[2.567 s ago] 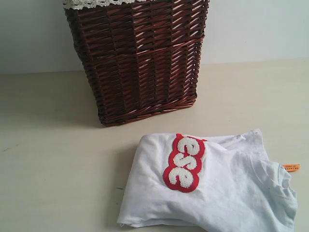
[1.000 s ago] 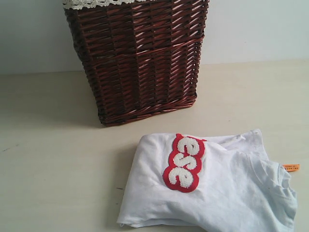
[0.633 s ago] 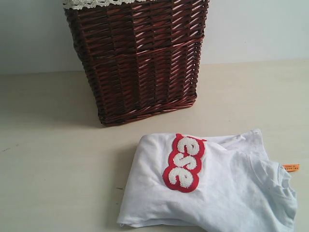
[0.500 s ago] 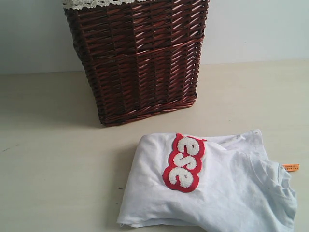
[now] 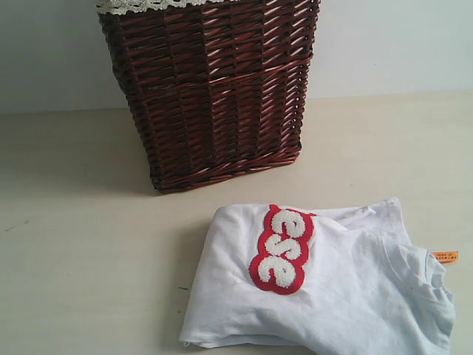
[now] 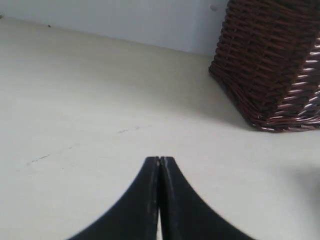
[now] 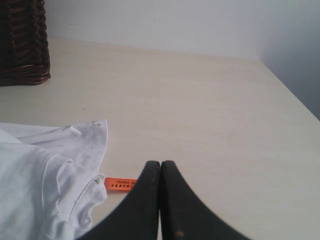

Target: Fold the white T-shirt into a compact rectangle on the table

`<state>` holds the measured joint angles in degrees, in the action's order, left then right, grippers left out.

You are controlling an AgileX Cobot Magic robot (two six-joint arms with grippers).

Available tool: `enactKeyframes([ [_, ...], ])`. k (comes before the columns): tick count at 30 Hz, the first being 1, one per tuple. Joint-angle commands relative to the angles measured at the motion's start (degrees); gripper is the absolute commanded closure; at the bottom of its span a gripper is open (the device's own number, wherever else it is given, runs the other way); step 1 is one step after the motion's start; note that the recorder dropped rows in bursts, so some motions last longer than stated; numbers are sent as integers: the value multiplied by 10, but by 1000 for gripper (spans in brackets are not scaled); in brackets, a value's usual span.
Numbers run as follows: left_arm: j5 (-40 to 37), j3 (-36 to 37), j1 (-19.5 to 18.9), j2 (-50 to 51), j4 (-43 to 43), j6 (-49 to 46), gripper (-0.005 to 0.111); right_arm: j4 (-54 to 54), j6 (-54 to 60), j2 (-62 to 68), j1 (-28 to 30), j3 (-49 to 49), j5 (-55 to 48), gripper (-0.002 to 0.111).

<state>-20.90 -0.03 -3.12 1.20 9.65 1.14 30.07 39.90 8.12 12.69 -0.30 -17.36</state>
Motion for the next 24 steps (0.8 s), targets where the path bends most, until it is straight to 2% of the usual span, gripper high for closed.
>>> enactKeyframes([
  [1, 2, 0, 3, 1, 5, 4, 107, 0, 5, 0, 0, 3, 2, 108],
  [6, 2, 0, 3, 1, 5, 4, 107, 0, 5, 0, -3, 3, 2, 108],
  [8, 2, 0, 3, 1, 5, 4, 107, 10, 2, 0, -31, 3, 3, 108],
  [11, 2, 0, 3, 1, 5, 4, 107, 87, -14, 0, -71, 3, -9, 108],
  [12, 2, 0, 3, 1, 5, 4, 107, 75, -5, 7, -84, -1, -26, 108],
  [17, 2, 0, 3, 1, 5, 4, 107, -74, 55, 115, -121, -139, -133, 108],
  [21, 2, 0, 3, 1, 5, 4, 107, -57, 44, 249, -127, -255, -145, 108],
  [24, 2, 0, 3, 1, 5, 4, 107, -44, -55, 334, -127, -324, -185, 108],
])
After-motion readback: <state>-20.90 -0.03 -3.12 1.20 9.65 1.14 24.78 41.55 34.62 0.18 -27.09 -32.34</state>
